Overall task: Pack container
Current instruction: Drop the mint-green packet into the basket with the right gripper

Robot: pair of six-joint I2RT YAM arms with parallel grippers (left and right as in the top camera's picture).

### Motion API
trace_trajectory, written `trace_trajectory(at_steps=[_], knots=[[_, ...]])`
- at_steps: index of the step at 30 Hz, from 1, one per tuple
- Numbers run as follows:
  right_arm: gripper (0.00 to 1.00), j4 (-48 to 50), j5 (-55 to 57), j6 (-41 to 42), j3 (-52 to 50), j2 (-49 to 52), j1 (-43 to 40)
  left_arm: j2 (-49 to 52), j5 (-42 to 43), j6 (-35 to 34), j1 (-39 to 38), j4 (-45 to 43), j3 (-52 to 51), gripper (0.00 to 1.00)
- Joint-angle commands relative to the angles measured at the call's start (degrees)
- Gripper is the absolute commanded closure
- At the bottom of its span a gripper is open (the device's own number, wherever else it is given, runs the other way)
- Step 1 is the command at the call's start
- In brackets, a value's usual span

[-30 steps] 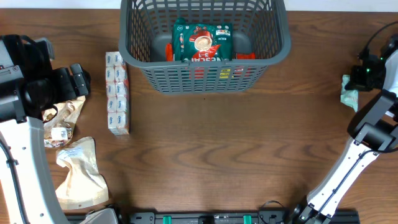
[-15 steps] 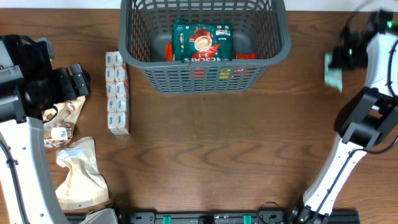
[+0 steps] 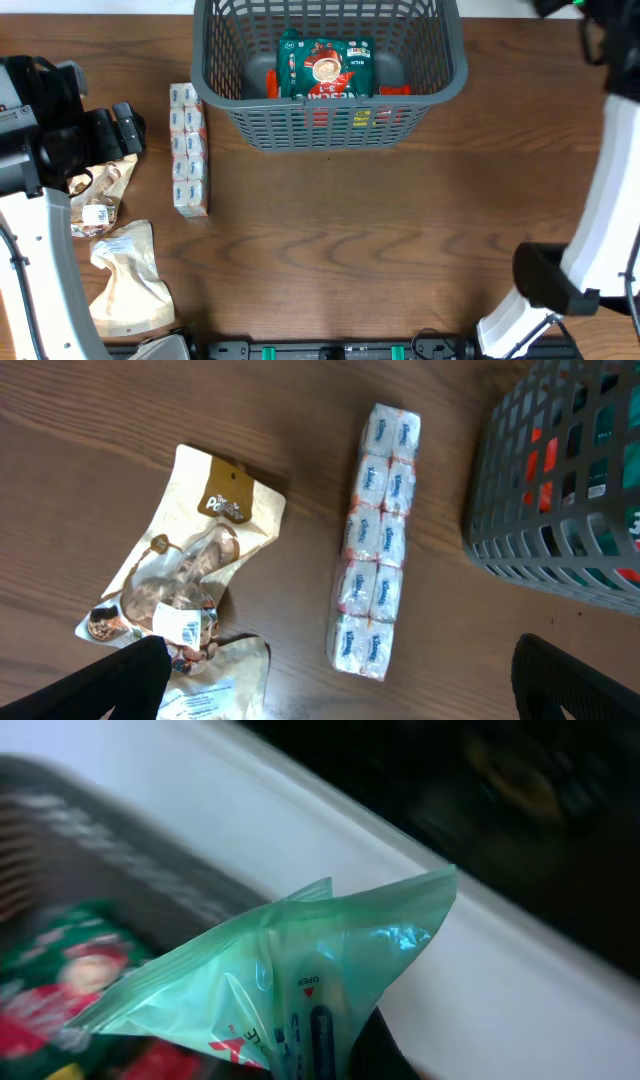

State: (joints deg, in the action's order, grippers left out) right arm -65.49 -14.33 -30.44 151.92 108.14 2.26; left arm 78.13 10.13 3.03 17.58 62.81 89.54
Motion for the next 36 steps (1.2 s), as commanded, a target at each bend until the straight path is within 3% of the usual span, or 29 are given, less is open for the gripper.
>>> trace_trajectory(at_steps=[1, 11, 22, 29, 34, 35, 36], knots=[[0.99, -0.8, -2.9, -11.2, -1.8, 4.3, 6.4, -0.2, 0.0, 0.4, 0.1, 0.1, 0.0, 0.01], [0.99, -1.0, -3.4, -19.2, -2.0, 16.4, 18.2, -0.2, 0.0, 0.4, 0.1, 0.0, 0.0, 0.01], [0.97, -5.0, -3.5, -18.2, -2.0, 29.0, 19.2, -0.2, 0.0, 0.4, 0.1, 0.1, 0.0, 0.01], [0.31, -3.1, -1.3, -15.7, -1.5, 25.4, 18.3, -0.2, 0.0, 0.3, 0.1, 0.3, 0.0, 0.01], [0.12, -1.1, -1.1, -10.6, -1.5, 18.3, 15.8, -0.2, 0.0, 0.9, 0.1, 0.5, 0.0, 0.01], [0.01, -0.5, -1.0, -8.6, -1.5, 16.7, 15.0, -0.2, 0.0, 1.6, 0.1, 1.0, 0.0, 0.01], [0.01, 0.3, -0.8, -5.9, -1.5, 14.9, 13.8, -0.2, 0.0, 2.3, 0.1, 1.2, 0.0, 0.01]])
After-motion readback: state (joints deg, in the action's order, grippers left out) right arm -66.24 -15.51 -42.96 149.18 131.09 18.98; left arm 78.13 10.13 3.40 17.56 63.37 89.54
